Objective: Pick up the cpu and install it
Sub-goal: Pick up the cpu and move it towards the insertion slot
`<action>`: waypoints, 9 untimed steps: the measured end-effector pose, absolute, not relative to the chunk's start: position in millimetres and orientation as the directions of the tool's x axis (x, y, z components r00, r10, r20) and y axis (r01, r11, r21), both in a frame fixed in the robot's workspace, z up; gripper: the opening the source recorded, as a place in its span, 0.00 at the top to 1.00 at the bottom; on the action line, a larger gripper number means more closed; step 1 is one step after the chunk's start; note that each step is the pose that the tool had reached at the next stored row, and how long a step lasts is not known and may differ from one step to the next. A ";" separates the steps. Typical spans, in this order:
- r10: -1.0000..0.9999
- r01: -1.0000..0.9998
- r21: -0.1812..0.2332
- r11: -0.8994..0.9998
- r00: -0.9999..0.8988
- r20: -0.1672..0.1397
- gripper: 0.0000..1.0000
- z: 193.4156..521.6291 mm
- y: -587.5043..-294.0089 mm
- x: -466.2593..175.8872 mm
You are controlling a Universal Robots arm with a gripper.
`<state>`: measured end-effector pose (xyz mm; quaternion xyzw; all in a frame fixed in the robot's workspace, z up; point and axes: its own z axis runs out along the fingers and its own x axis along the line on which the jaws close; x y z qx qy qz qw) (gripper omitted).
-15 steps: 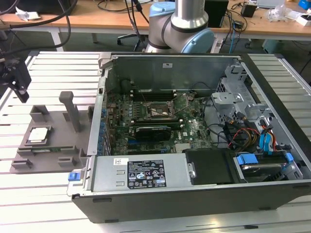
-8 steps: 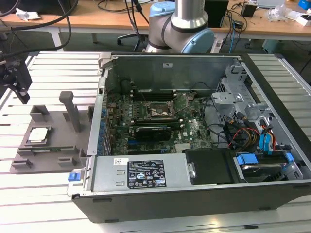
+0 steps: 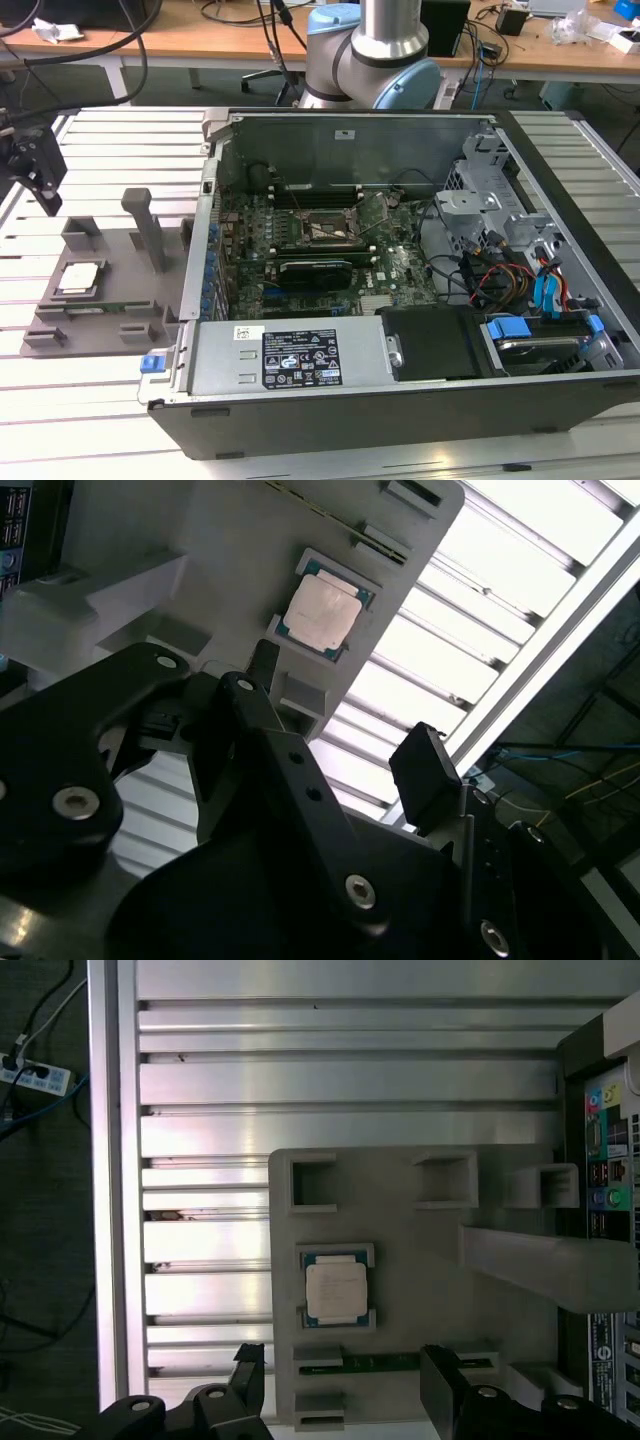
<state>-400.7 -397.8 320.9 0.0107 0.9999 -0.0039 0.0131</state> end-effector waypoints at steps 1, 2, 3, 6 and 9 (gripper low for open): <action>0.021 0.021 -0.008 1.000 -0.999 -0.026 0.28 320.5 -397.8 -400.7; 0.021 0.021 -0.007 1.000 -0.999 -0.026 0.28 320.2 -397.8 -400.7; 0.021 0.021 -0.008 1.000 -0.999 -0.026 0.28 319.8 -397.8 -400.7; 0.021 0.021 -0.008 1.000 -0.999 -0.026 0.28 318.7 -397.8 -400.7; 0.021 0.021 -0.008 1.000 -0.999 -0.026 0.28 317.9 -397.8 -400.7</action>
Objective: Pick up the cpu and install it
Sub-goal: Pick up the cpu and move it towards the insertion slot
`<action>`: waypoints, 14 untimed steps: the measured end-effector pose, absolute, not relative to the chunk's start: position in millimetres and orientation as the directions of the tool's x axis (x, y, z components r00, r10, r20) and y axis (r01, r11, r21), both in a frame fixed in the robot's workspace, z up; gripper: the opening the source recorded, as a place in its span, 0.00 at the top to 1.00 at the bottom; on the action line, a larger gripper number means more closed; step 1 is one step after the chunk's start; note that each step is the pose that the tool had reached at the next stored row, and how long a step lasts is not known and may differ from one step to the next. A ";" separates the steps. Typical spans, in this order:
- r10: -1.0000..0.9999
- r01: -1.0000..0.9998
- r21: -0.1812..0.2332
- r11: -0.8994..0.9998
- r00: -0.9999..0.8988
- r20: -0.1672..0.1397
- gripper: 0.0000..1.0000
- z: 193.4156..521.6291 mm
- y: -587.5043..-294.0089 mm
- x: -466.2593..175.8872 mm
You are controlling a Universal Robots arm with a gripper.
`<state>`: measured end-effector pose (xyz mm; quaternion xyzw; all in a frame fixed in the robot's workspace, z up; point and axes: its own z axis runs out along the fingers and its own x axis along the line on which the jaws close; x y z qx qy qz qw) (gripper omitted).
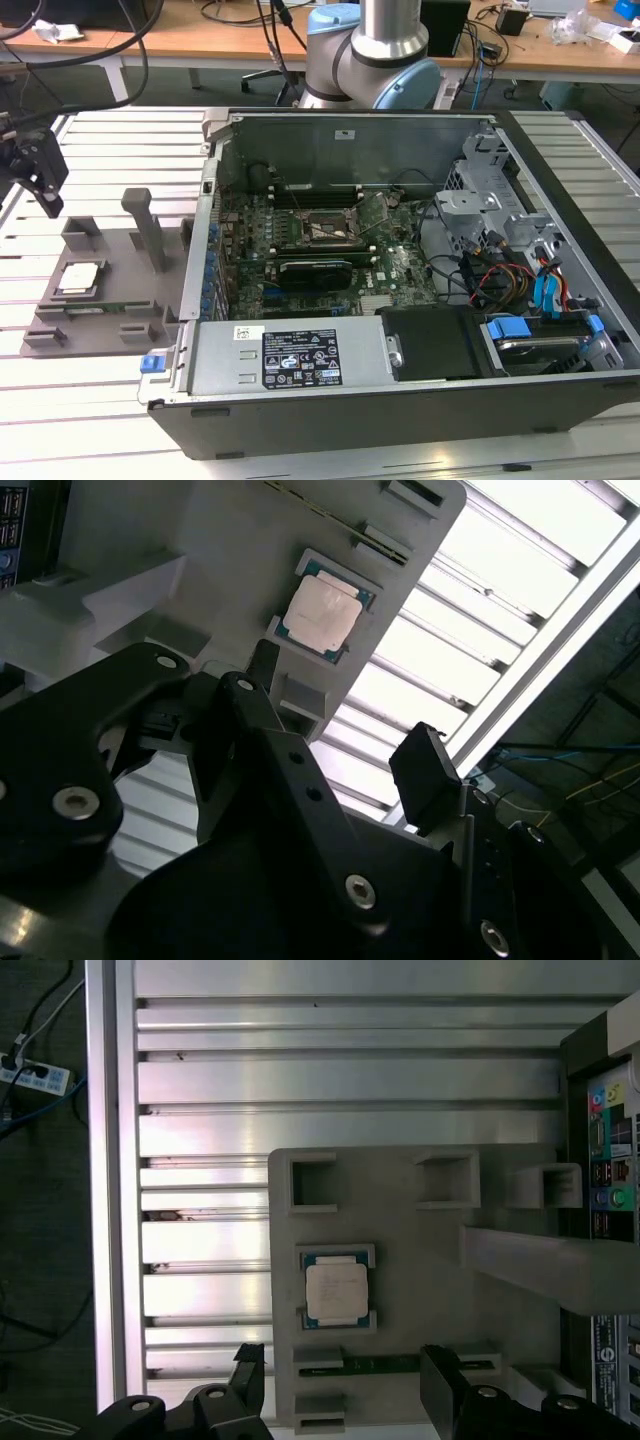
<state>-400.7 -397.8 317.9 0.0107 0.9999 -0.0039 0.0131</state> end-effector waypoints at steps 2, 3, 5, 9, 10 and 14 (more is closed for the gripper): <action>0.021 0.021 -0.008 1.000 -0.999 -0.026 0.28 317.4 -397.8 -400.7; 0.021 0.021 -0.008 1.000 -0.999 -0.026 0.28 317.2 -397.8 -400.7; 0.021 0.021 -0.007 1.000 -0.999 -0.026 0.28 316.5 -397.8 -400.7; 0.021 0.021 -0.007 1.000 -0.999 -0.026 0.28 314.8 -397.8 -400.7; 0.021 0.021 -0.007 1.000 -0.999 -0.026 0.28 314.5 -397.8 -400.7; 0.021 0.021 -0.007 1.000 -0.999 -0.026 0.28 312.3 -397.8 -400.7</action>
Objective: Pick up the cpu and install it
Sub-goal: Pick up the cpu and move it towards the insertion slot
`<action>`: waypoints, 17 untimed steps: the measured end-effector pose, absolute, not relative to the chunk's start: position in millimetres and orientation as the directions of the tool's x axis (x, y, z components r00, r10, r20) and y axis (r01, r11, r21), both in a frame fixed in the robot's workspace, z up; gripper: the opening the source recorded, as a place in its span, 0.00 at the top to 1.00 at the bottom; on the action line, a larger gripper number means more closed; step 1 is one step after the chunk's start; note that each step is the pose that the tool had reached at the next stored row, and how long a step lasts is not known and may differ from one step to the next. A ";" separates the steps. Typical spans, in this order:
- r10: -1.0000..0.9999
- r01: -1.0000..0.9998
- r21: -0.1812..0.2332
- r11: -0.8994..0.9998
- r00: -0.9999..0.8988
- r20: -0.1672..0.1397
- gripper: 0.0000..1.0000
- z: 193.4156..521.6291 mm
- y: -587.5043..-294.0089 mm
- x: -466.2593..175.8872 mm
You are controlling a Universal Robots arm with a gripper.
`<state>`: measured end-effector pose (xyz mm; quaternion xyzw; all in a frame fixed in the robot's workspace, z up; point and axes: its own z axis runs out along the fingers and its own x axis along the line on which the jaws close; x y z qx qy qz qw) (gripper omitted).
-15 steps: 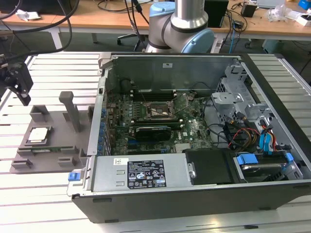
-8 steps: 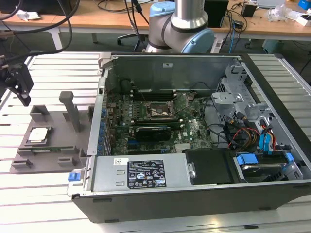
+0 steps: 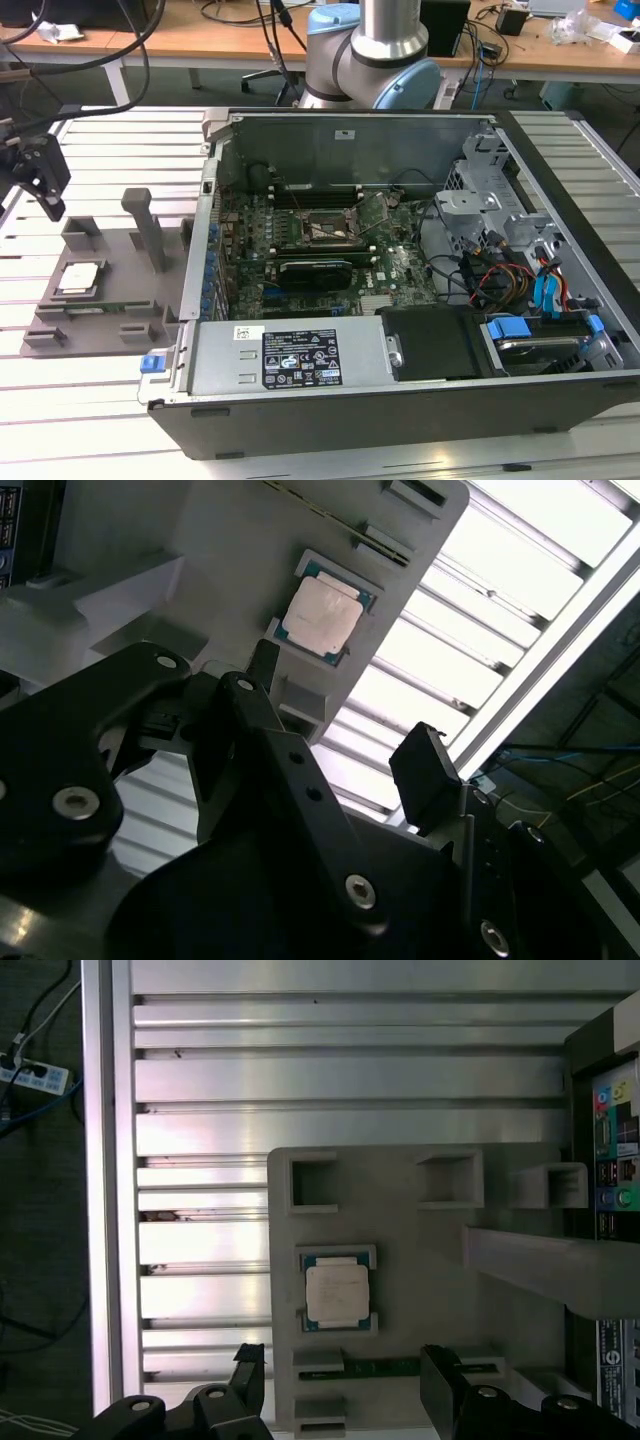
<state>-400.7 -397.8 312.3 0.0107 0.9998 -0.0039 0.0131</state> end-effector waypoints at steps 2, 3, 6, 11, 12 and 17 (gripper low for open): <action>0.021 0.021 -0.007 1.000 -0.999 -0.026 0.28 311.5 -397.8 -400.7; 0.021 0.021 -0.007 1.000 -0.999 -0.026 0.28 311.1 -397.8 -400.7; 0.021 0.021 -0.007 1.000 -0.999 -0.026 0.28 309.2 -397.8 -400.7; 0.021 0.021 -0.007 1.000 -0.999 -0.026 0.28 307.0 -397.8 -400.7; 0.021 0.021 -0.007 1.000 -0.999 -0.026 0.28 306.1 -397.8 -400.7; 0.021 0.022 -0.008 1.000 -0.999 -0.026 0.28 302.7 -397.8 -400.5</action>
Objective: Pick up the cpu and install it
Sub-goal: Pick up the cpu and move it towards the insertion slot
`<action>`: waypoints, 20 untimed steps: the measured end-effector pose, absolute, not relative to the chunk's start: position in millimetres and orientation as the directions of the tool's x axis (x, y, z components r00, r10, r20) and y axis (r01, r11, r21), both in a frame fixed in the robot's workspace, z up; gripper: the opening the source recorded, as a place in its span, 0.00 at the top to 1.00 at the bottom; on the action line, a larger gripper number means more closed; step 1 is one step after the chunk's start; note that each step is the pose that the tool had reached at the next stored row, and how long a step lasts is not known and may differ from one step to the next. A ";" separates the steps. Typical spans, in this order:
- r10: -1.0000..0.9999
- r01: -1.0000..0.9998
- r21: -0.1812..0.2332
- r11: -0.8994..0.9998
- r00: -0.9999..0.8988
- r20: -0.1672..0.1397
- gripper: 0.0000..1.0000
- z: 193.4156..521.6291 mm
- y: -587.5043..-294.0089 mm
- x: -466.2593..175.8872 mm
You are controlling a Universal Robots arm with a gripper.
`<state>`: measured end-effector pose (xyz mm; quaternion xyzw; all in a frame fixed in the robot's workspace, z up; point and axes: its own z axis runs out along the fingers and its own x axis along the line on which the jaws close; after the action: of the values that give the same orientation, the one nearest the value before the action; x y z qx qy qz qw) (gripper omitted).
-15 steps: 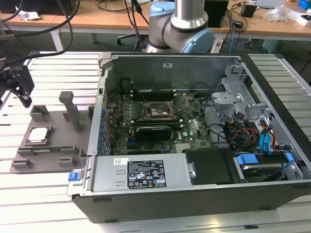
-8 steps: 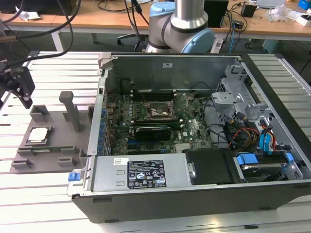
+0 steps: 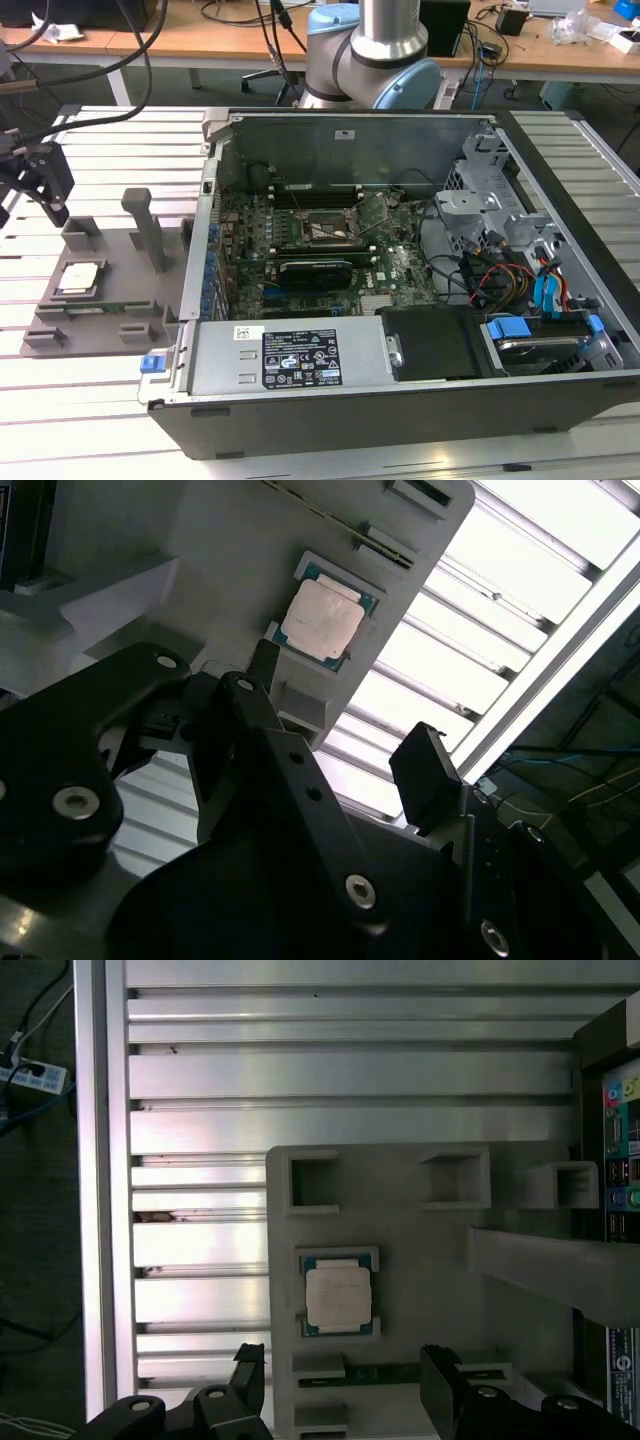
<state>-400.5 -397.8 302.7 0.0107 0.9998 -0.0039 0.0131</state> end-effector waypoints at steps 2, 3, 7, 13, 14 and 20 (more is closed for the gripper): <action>0.021 0.021 -0.007 1.000 -0.999 -0.026 0.28 301.3 -397.8 -400.4; 0.021 0.021 -0.007 1.000 -0.999 -0.026 0.28 300.0 -397.8 -400.3; 0.020 0.021 -0.014 1.000 -0.999 -0.026 0.28 294.4 -397.8 -400.0; 0.009 0.010 -0.027 1.000 -1.000 -0.026 0.28 289.3 -397.4 -399.2; 0.009 0.009 -0.027 1.000 -1.000 -0.027 0.28 288.7 -397.2 -398.7; 0.007 0.008 -0.029 1.000 -1.000 -0.027 0.28 277.5 -397.0 -396.6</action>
<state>-396.6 -397.0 277.5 0.0039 0.9998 -0.0145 0.0132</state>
